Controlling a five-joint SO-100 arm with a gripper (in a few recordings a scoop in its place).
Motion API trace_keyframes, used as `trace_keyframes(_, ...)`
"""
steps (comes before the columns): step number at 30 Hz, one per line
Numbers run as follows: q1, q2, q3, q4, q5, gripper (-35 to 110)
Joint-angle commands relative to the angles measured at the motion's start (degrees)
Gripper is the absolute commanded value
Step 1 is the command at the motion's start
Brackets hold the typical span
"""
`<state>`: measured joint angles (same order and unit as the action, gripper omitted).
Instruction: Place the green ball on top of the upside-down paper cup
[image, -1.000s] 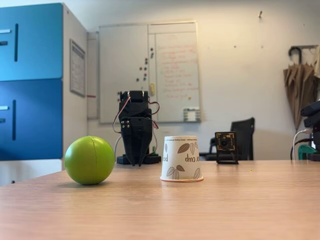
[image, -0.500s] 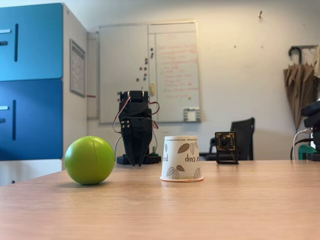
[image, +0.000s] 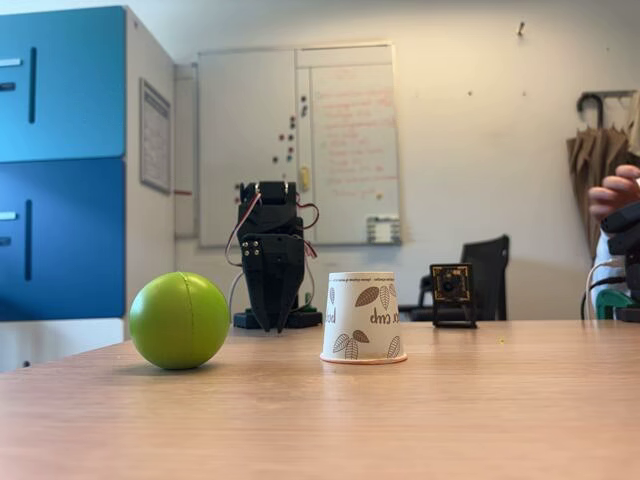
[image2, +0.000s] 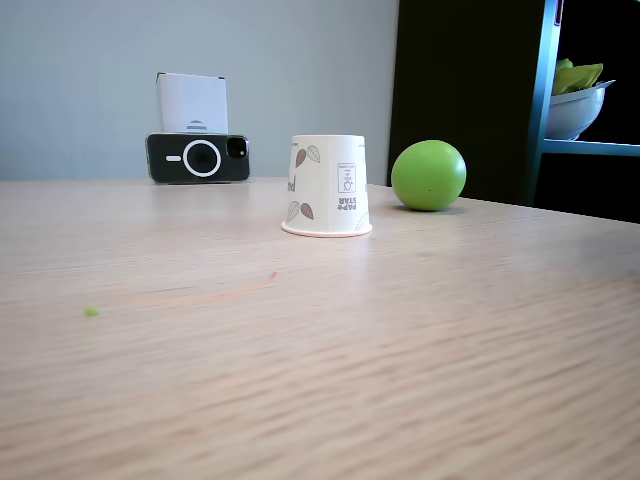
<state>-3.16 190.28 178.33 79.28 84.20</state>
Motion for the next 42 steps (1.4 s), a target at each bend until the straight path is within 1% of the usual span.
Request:
trace_keyframes(1, 0.0, 0.3, 0.0, 0.5, -0.4, 0)
trace_keyframes(11, 0.5, 0.3, 0.0, 0.5, -0.4, 0)
trace_keyframes(17, 0.4, -6.0, -1.9, -1.7, 2.6, 1)
trace_keyframes(23, 1.1, -15.5, -14.7, -1.4, 3.5, 1)
trace_keyframes(27, 0.8, -25.4, -24.9, -0.4, 6.8, 0)
trace_keyframes(37, 1.6, -61.7, -62.7, 1.5, 8.1, 0)
trace_keyframes(42, 1.5, -75.3, -76.4, 0.7, 8.3, 1)
